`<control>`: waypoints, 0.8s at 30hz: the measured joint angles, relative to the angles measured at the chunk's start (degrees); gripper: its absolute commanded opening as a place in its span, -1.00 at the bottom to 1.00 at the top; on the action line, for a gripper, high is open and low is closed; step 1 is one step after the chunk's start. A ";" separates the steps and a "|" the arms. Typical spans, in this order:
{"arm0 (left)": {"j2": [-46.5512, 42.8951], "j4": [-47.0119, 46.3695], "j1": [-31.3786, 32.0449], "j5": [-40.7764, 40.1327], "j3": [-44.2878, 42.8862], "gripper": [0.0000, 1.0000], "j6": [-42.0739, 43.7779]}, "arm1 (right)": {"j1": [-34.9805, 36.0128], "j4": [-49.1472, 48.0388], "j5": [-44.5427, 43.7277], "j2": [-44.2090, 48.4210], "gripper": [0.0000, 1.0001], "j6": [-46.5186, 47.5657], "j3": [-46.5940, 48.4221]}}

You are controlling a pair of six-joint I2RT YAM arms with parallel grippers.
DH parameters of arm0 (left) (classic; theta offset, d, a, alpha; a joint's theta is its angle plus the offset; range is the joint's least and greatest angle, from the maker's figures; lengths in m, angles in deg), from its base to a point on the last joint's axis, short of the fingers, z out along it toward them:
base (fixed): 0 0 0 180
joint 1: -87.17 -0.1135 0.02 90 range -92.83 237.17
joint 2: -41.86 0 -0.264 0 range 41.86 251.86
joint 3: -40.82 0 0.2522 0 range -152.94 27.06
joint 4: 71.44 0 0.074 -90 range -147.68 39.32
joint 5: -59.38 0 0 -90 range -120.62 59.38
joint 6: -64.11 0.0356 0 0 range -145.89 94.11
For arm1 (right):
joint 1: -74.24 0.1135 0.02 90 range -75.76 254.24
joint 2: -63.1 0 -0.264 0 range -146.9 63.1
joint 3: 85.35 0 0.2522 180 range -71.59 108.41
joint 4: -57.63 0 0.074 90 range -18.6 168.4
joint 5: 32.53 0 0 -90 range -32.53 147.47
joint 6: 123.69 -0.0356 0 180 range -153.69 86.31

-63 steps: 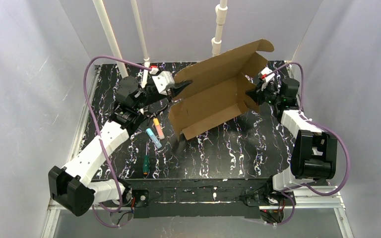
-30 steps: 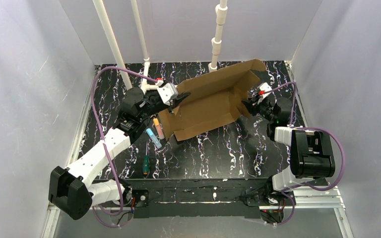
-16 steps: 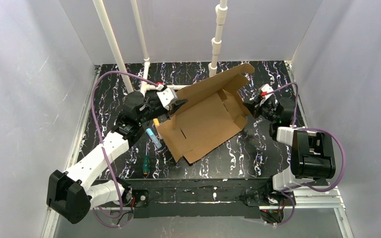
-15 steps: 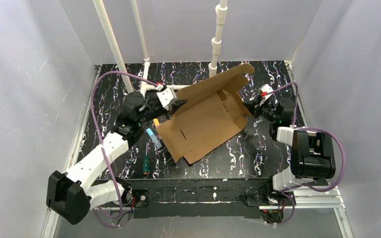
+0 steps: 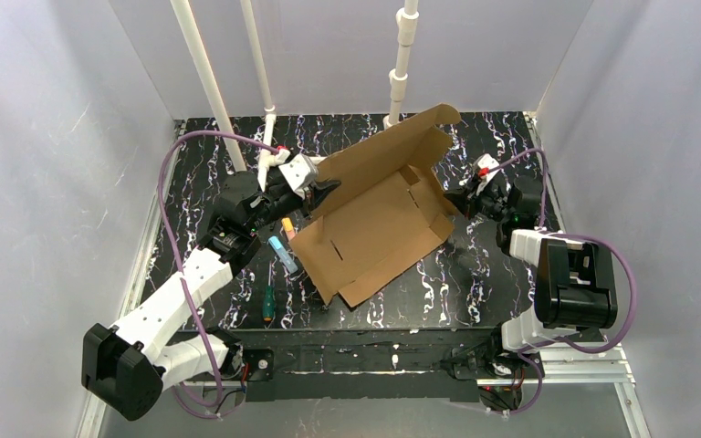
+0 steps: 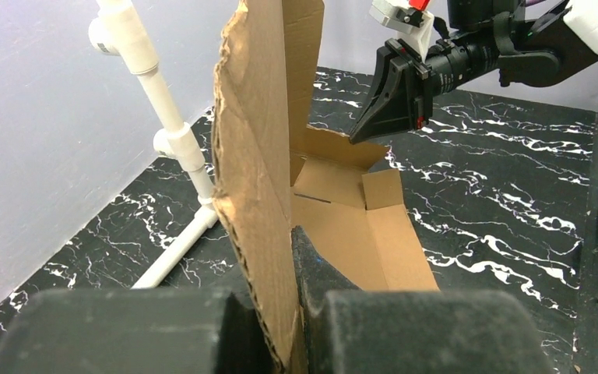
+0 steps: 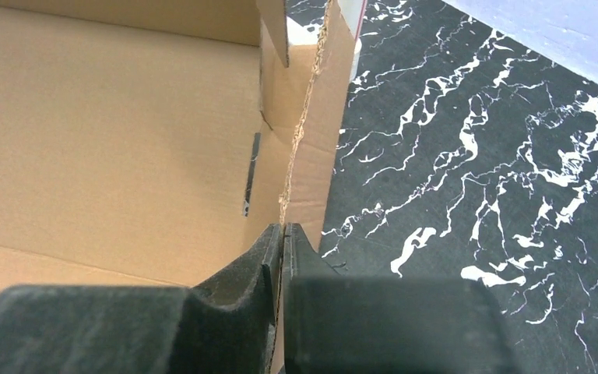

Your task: Fold the paper box

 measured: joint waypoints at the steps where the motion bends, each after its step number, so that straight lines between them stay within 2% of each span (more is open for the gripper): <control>1: 0.00 -0.07 0.00 0.00 0.00 -1.00 -0.31 | 0.00 0.26 0.31 -0.04 -0.61 0.02 0.26; 5: 0.04 -0.59 0.02 0.04 -0.02 -1.00 -1.42 | 0.17 1.92 1.22 -0.31 -0.33 0.50 1.14; 9: 0.13 -0.59 0.02 0.11 -0.02 -1.00 -2.36 | 0.63 4.44 0.96 -0.85 -0.31 1.95 2.58; 17: 0.17 -0.31 0.02 -1.05 -0.02 -1.00 -3.41 | 1.27 7.37 -1.09 -1.86 -0.89 4.85 5.16; 19: 0.17 -0.22 0.02 -1.92 -0.02 -1.00 -3.82 | 1.33 7.26 -1.81 -1.40 -0.97 5.42 4.63; 24: 0.42 -0.46 0.02 -4.15 -0.02 -1.00 -5.22 | 1.95 6.91 -4.17 3.39 -0.97 7.85 0.85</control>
